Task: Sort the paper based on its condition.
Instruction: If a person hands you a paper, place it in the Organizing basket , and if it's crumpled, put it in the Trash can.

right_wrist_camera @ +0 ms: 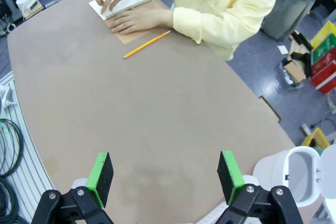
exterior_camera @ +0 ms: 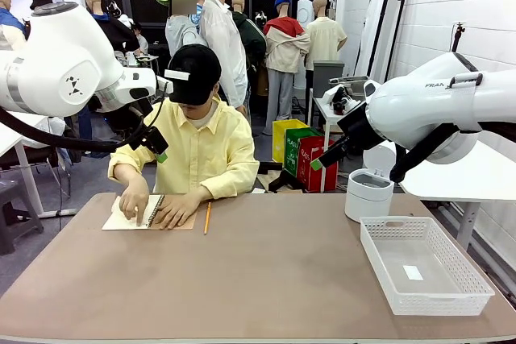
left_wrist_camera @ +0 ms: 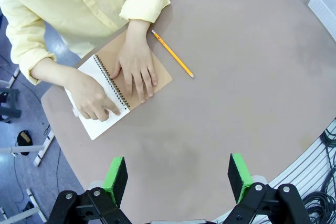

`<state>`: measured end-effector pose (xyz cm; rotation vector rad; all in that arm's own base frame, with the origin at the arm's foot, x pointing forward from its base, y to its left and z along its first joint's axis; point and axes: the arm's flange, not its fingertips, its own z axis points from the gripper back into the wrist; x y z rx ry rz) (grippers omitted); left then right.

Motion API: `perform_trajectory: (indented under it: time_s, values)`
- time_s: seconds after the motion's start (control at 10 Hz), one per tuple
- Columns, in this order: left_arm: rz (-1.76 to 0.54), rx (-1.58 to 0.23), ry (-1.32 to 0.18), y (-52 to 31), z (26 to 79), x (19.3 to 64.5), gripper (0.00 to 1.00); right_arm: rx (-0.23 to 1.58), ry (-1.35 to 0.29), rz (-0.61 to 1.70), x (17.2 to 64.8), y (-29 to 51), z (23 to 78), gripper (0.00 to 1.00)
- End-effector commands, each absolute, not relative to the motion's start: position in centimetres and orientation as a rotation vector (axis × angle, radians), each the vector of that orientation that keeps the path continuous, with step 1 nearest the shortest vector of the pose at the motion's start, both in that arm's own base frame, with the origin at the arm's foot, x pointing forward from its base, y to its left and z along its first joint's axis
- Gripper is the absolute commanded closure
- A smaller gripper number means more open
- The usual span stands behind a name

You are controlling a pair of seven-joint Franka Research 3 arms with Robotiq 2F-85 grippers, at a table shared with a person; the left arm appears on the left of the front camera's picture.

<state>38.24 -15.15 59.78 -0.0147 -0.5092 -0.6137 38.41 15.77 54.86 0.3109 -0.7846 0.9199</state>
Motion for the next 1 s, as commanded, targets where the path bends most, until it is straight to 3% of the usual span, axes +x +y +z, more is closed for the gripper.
perform_trajectory:
  time_s: [0.0, 0.9]
  values:
    - [-0.615, -0.011, -0.514, -15.04, 59.99, 38.25, 0.0, 0.325, -0.779, 0.921, 38.45, 15.76, 54.85, 0.0]
    - [-0.615, -0.011, -0.514, -15.04, 59.99, 38.25, 0.0, 0.325, -0.779, 0.921, 38.45, 15.76, 54.85, 0.0]
